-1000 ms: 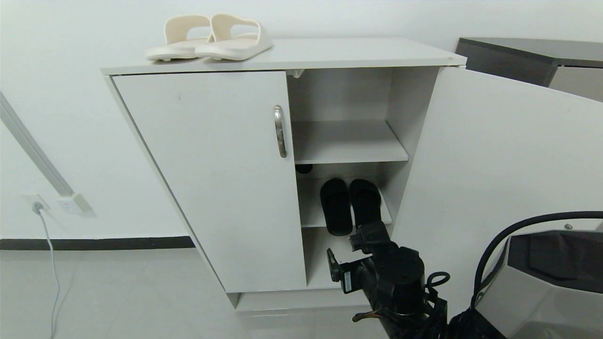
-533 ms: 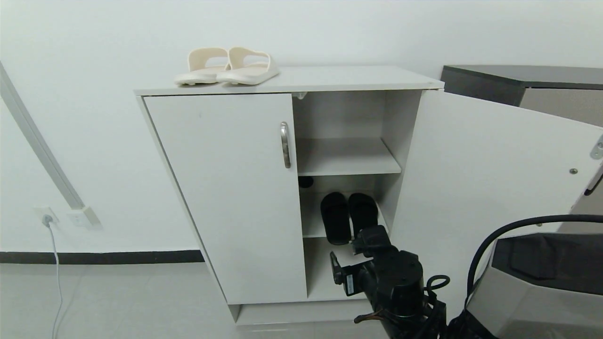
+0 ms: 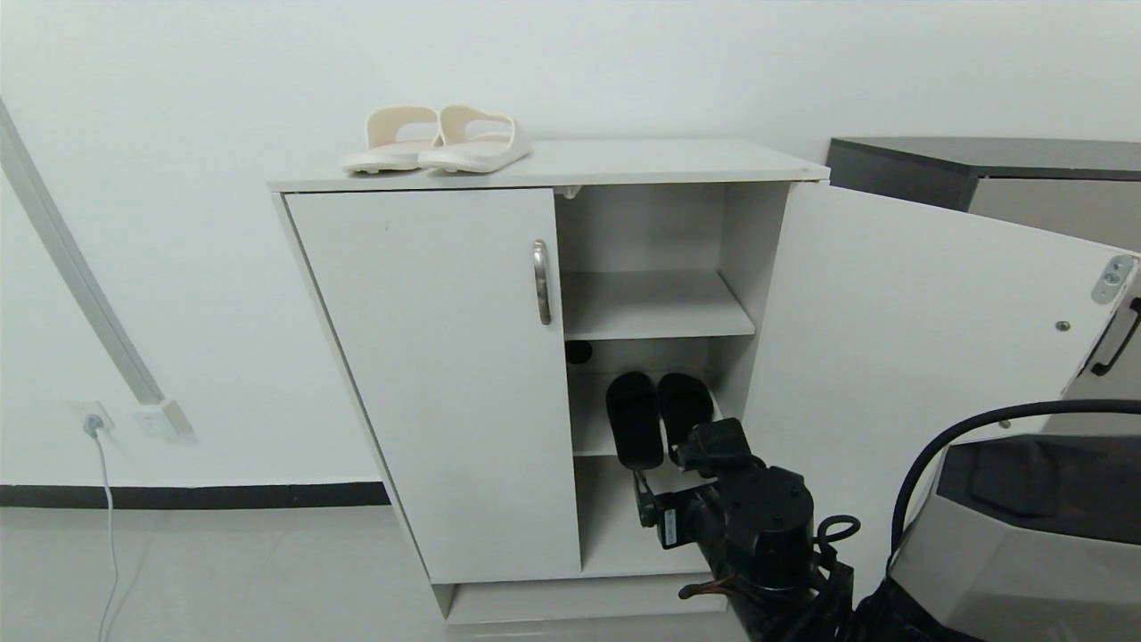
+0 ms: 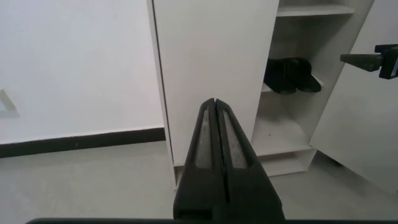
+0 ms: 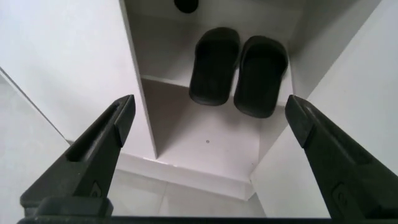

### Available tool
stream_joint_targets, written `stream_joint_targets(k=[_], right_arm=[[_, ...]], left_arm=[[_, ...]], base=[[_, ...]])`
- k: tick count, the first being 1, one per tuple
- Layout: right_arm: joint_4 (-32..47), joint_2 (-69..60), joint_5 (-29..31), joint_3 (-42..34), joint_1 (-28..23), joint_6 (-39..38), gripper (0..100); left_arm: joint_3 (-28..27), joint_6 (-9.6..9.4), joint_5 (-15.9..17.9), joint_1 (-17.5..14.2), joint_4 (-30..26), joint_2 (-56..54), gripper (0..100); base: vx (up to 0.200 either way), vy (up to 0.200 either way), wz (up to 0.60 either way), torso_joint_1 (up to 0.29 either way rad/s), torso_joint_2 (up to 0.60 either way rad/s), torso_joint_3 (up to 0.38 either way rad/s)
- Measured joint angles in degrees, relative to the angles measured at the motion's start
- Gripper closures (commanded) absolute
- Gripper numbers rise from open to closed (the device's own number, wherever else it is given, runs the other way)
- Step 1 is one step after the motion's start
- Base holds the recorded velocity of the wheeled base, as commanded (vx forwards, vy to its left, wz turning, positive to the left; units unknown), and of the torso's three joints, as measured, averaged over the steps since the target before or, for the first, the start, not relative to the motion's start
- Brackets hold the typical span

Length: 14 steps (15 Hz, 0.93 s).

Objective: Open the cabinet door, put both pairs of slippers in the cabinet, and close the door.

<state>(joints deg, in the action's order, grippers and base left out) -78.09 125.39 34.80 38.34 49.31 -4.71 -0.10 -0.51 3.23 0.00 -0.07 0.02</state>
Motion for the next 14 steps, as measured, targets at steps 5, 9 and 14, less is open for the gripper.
stream_joint_targets(k=[5, 9, 14], right_arm=[[-0.13, -0.01, -0.05, 0.0, -0.11, 0.04, 0], [-0.54, 0.0, -0.02, -0.04, -0.09, 0.04, 0], [-0.93, 0.02, -0.07, -0.11, -0.11, 0.13, 0]], left_arm=[[0.0, 0.07, -0.01, 0.02, 0.0, -0.02, 100], [0.0, 0.07, -0.01, 0.0, 0.0, -0.02, 100], [0.0, 0.07, -0.01, 0.02, -0.02, -0.05, 100]], base=[[0.0, 0.2, 0.0, 0.005, 0.0, 0.002], [0.0, 0.2, 0.0, 0.004, 0.0, 0.002], [0.0, 0.2, 0.0, 0.004, 0.01, 0.003]])
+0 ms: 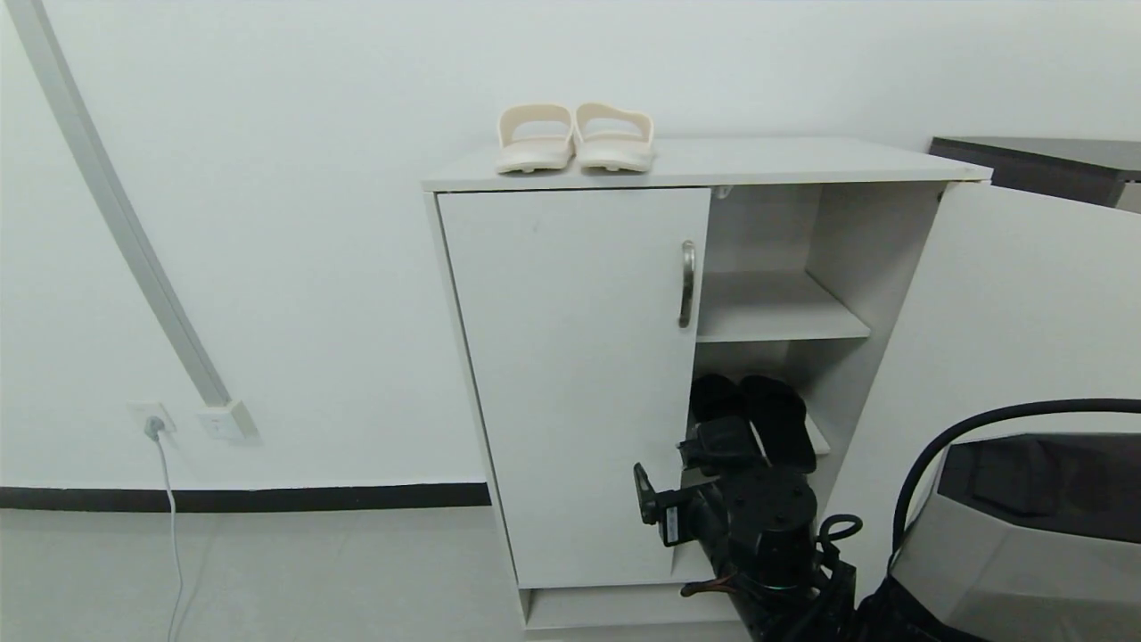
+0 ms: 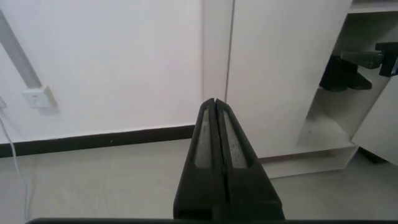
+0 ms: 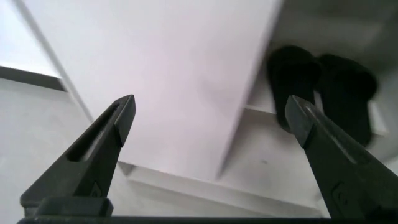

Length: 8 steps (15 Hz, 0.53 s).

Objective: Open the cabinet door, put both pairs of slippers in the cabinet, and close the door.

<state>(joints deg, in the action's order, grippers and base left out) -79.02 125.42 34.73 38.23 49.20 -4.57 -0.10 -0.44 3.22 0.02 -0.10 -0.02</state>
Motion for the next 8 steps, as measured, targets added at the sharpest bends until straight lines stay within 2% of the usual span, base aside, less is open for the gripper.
stream_joint_targets(k=[2, 8], right_arm=[[-1.01, 0.0, -0.38, -0.55, -0.06, 0.23, 0], [-1.15, 0.11, -0.52, -2.21, -0.23, 0.9, 0]], left_arm=[[0.0, 0.0, -0.02, -0.02, 0.0, 0.0, 100], [0.0, 0.09, -0.07, 0.0, -0.01, 0.0, 100]], base=[[0.0, 0.2, 0.0, 0.002, 0.0, 0.005], [0.0, 0.0, 0.0, 0.0, 0.0, 0.0]])
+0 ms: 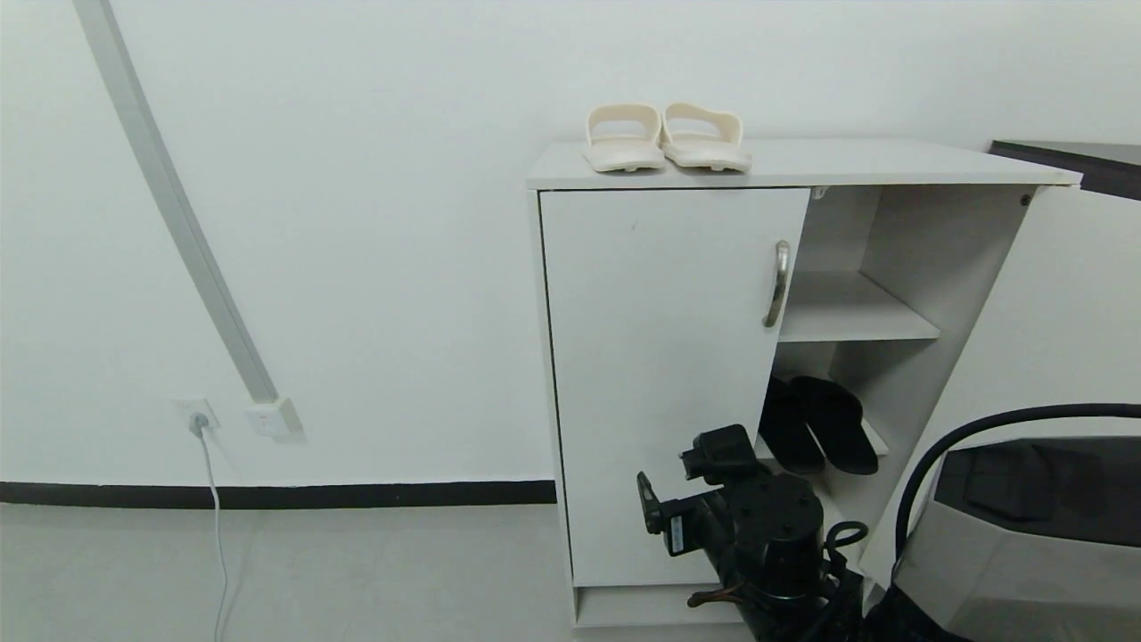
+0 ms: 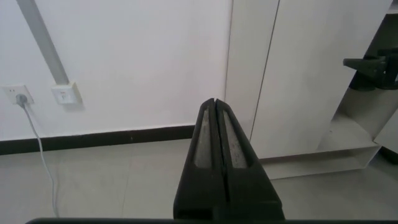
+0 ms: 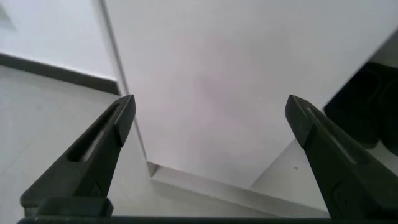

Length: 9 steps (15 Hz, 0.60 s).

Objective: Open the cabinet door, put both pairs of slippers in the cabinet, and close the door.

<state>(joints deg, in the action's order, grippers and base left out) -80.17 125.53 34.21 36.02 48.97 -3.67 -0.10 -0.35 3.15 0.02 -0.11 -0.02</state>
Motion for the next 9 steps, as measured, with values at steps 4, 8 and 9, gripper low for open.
stream_joint_targets(k=[4, 8, 9], right_arm=[[-0.04, 0.02, 0.06, -0.2, -0.07, 0.0, 0], [-0.04, 0.3, 0.06, 0.2, -0.13, 0.06, 0], [-0.38, 0.33, 0.04, 0.28, -0.11, 0.11, 0]], left_arm=[[0.0, 0.0, 0.0, 0.0, 0.0, 0.0, 100], [0.0, -0.07, 0.02, 0.0, 0.01, 0.0, 100], [0.0, -0.07, 0.02, -0.02, 0.01, 0.0, 100]], base=[[0.0, 0.0, 0.0, 0.0, 0.0, 0.0], [0.0, 0.0, 0.0, 0.0, 0.0, 0.0], [0.0, 0.0, 0.0, 0.0, 0.0, 0.0]])
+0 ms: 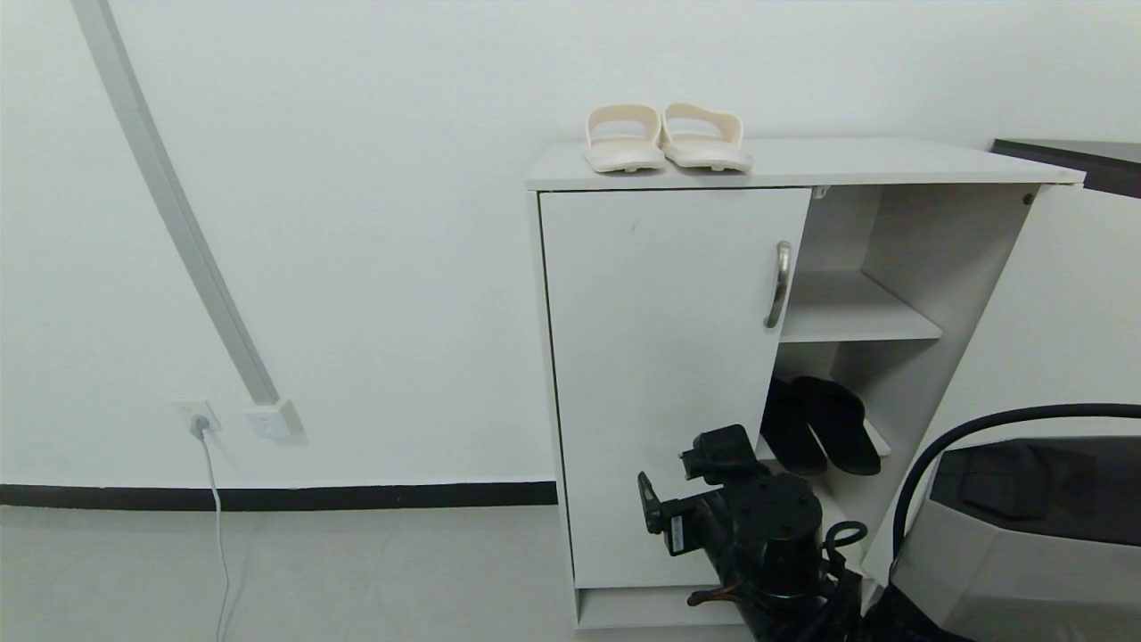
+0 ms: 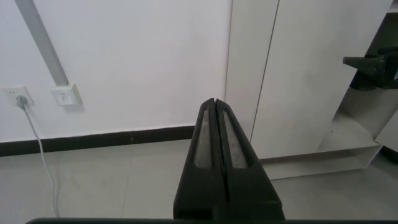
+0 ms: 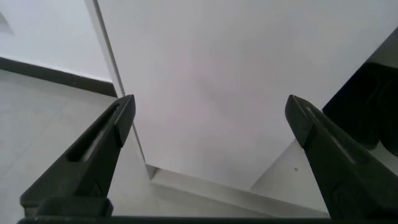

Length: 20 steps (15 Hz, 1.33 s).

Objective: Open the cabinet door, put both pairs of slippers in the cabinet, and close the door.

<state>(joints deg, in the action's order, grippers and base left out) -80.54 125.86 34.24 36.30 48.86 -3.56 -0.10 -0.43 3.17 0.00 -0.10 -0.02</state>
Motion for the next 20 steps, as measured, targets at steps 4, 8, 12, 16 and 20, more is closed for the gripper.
stream_joint_targets(k=[4, 8, 12, 16, 20], right_arm=[[-3.6, -0.11, 0.02, -0.26, -0.29, 1.82, 0], [-5.05, -0.09, 0.05, -0.52, -0.88, 2.41, 0], [-5.49, -0.06, 0.02, -0.39, -0.85, 3.23, 0], [-7.01, 0.46, 0.1, -0.3, -0.79, 4.29, 0], [-8.19, 0.09, 0.02, -0.56, -1.01, 5.56, 0]], left_arm=[[0.0, -0.01, 0.0, 0.0, 0.0, 0.0, 100], [0.0, -0.01, -0.02, 0.0, 0.0, 0.0, 100], [0.0, 0.0, 0.0, 0.0, 0.0, 0.0, 100], [0.0, -0.01, 0.0, 0.0, 0.0, 0.0, 100], [0.0, 0.0, -0.02, 0.0, 0.0, 0.0, 100]], base=[[0.0, 0.0, 0.0, 0.0, 0.0, 0.0], [0.0, 0.0, 0.0, 0.03, -0.29, -0.26], [0.0, 0.0, 0.0, 0.094, -0.44, -0.342], [0.0, 0.0, 0.0, 0.132, -0.47, -0.336], [0.0, 0.0, 0.0, 0.161, -0.48, -0.312]])
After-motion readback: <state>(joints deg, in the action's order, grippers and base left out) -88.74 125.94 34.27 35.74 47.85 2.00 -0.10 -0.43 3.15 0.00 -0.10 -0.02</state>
